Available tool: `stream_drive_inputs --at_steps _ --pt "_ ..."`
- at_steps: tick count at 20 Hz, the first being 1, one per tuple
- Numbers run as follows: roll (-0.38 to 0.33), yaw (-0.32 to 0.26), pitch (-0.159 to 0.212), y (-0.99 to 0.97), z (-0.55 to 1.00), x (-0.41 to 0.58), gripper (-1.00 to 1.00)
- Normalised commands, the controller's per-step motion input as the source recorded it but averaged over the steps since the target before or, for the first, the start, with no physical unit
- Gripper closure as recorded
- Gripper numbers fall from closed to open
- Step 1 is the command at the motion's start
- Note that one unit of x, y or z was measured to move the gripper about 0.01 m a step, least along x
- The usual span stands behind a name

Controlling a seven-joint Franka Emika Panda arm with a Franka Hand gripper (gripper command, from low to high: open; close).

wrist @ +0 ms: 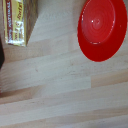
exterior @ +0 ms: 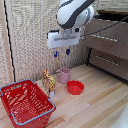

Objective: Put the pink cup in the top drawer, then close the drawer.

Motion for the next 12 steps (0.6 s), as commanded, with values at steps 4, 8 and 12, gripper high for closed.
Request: stream_drive_inputs --at_steps 4,8,12 --pt "0.005 0.009 0.0 -0.22 -0.06 0.301 -1.0" --pt "0.009 0.0 0.003 -0.31 -0.03 0.385 -1.0" --pt "0.023 -0.006 0.025 -0.39 -0.02 0.286 -1.0"
